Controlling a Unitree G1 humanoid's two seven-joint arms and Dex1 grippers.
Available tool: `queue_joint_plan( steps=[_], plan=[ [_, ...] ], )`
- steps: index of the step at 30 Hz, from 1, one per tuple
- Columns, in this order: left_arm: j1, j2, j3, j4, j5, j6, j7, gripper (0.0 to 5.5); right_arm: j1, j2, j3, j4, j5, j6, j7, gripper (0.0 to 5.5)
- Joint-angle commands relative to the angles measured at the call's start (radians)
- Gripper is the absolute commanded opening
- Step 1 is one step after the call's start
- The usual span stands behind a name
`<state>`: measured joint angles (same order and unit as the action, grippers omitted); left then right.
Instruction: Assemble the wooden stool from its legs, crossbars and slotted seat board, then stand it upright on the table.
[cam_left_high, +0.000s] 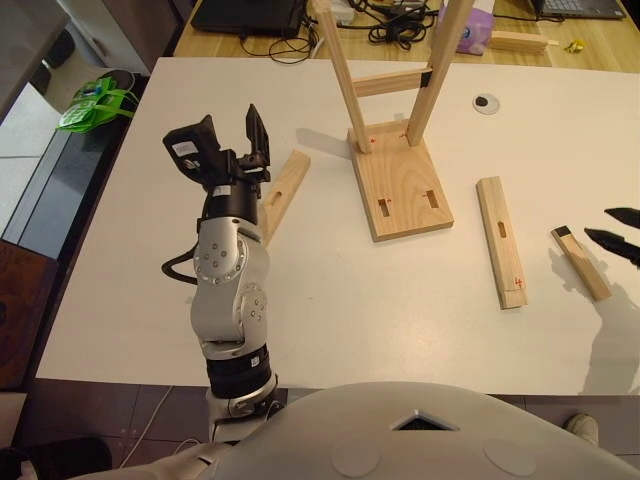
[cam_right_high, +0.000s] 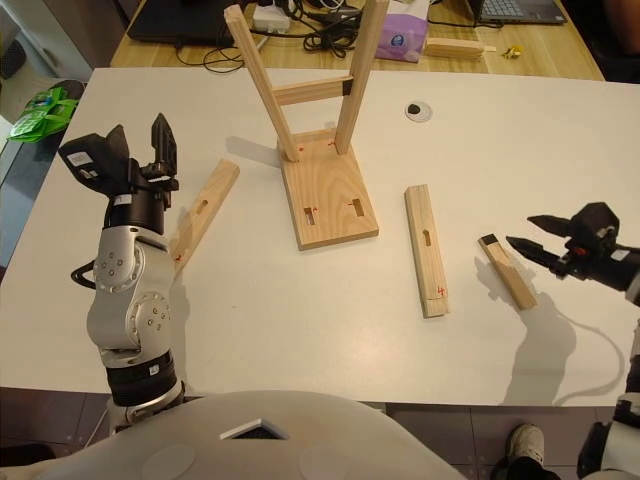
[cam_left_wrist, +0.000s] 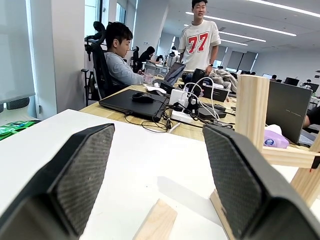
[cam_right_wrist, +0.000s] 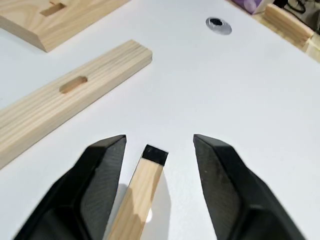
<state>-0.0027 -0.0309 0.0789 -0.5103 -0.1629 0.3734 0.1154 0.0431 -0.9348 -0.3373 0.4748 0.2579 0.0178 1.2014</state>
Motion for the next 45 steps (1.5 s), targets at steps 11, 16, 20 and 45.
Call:
queue_joint_plan(
  steps=[11,16,20,45],
  plan=[
    [-0.006,-0.025,0.009,0.000,0.015,-0.026,0.011,3.30,0.040,-0.046,0.037,0.291,-0.094,-0.192,-0.028,3.65],
    [-0.006,-0.025,0.012,-0.002,0.016,-0.024,0.011,3.30,0.005,-0.046,0.041,0.302,-0.072,-0.136,-0.021,3.65],
    [-0.008,-0.025,0.014,0.004,0.018,-0.028,0.011,3.30,0.043,-0.028,0.027,0.205,-0.027,-0.073,0.008,3.65],
    [-0.023,-0.024,0.026,0.031,0.016,-0.047,0.009,3.30,0.217,-0.036,0.204,-0.080,-0.126,0.286,-0.146,1.66]
  ],
)
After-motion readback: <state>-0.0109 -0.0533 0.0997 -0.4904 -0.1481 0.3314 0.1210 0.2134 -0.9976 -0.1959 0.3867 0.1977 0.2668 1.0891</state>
